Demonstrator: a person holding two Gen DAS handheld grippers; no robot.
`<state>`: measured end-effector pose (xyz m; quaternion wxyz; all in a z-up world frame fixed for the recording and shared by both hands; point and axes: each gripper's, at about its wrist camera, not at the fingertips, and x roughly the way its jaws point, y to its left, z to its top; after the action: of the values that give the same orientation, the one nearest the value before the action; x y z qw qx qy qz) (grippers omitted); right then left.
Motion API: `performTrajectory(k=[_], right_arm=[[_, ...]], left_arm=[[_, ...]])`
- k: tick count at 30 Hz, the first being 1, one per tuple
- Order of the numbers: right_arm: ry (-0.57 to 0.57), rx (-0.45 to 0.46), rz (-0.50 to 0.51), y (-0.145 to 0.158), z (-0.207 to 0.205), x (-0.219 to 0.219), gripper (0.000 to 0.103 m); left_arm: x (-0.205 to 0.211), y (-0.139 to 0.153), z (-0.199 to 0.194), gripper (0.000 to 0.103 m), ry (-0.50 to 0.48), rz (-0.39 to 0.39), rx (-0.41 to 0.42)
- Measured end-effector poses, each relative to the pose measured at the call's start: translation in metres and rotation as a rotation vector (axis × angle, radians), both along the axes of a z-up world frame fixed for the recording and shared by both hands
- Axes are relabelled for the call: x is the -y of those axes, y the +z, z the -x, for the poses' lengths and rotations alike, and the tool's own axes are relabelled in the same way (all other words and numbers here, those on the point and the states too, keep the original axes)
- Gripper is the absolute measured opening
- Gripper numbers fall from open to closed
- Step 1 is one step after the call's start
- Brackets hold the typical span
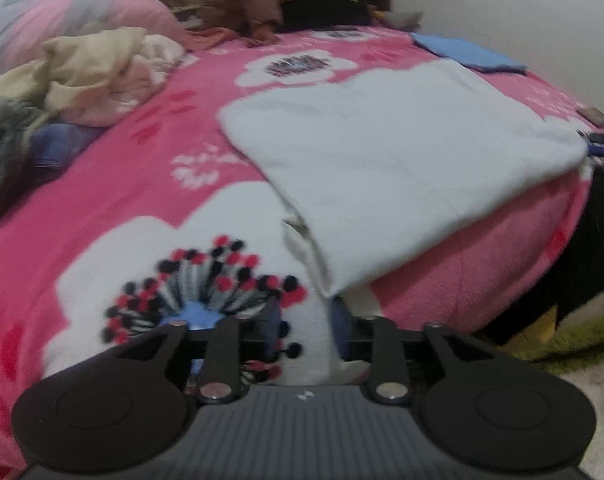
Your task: Fold clothes
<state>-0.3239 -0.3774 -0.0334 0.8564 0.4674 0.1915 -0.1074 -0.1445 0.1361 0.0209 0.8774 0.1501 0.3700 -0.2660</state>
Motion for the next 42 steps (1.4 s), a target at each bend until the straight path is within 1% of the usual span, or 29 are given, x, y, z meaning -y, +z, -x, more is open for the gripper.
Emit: performTrajectory(k=[1,2,3,5,8,9,11,13,14,16,18,19,21,22,24,26,28,33,38,42], right_arm=[[-0.015,0.005,0.026,0.003,0.004,0.001,0.02],[-0.022,0.011,0.058,0.006,0.006,0.0,0.02],[-0.024,0.019,0.093,0.009,0.007,-0.002,0.02],[-0.003,0.04,0.174,0.018,0.003,-0.011,0.02],[0.07,0.061,0.304,0.03,-0.014,-0.033,0.02],[0.099,0.067,0.35,0.033,-0.022,-0.042,0.02],[0.154,0.078,0.461,0.038,-0.038,-0.064,0.02],[0.196,0.077,0.55,0.04,-0.055,-0.084,0.02],[0.212,0.074,0.574,0.039,-0.063,-0.091,0.02],[0.242,0.067,0.622,0.037,-0.079,-0.105,0.02],[0.271,0.055,0.662,0.034,-0.092,-0.117,0.019],[0.282,0.044,0.684,0.031,-0.097,-0.122,0.019],[0.289,-0.019,0.746,0.017,-0.104,-0.127,0.019],[0.289,-0.045,0.768,0.009,-0.106,-0.128,0.015],[0.275,-0.032,0.762,-0.004,-0.103,-0.126,0.015],[0.258,-0.002,0.72,-0.006,-0.098,-0.121,0.015],[0.255,0.011,0.695,-0.007,-0.097,-0.118,0.016],[0.26,0.018,0.69,-0.01,-0.099,-0.118,0.017],[0.266,0.022,0.667,-0.012,-0.101,-0.115,0.017],[0.267,0.021,0.669,-0.012,-0.102,-0.116,0.018]], left_arm=[[-0.001,0.004,0.001,0.039,0.02,0.008,0.007],[-0.001,0.008,0.0,0.046,0.038,0.021,0.009],[-0.001,0.012,0.0,0.049,0.055,0.034,0.01],[0.002,0.02,-0.002,0.058,0.077,0.066,0.01],[0.013,0.029,-0.009,0.063,0.087,0.133,0.013],[0.018,0.029,-0.014,0.065,0.089,0.169,0.012],[0.029,0.029,-0.023,0.073,0.093,0.247,0.01],[0.041,0.024,-0.037,0.075,0.097,0.331,-0.025],[0.048,0.019,-0.045,0.078,0.095,0.374,-0.055],[0.062,0.006,-0.058,0.079,0.094,0.406,-0.117],[0.076,-0.007,-0.067,0.08,0.09,0.389,-0.169],[0.081,-0.012,-0.069,0.082,0.089,0.373,-0.168],[0.087,-0.018,-0.068,0.089,0.077,0.351,-0.153],[0.089,-0.019,-0.067,0.095,0.064,0.348,-0.144],[0.094,-0.021,-0.065,0.099,0.056,0.33,-0.141],[0.098,-0.022,-0.062,0.103,0.05,0.306,-0.132],[0.102,-0.023,-0.059,0.103,0.054,0.284,-0.12],[0.114,-0.02,-0.056,0.103,0.074,0.212,-0.107],[0.125,-0.018,-0.057,0.103,0.108,0.147,-0.116],[0.133,-0.017,-0.059,0.103,0.148,0.094,-0.125]])
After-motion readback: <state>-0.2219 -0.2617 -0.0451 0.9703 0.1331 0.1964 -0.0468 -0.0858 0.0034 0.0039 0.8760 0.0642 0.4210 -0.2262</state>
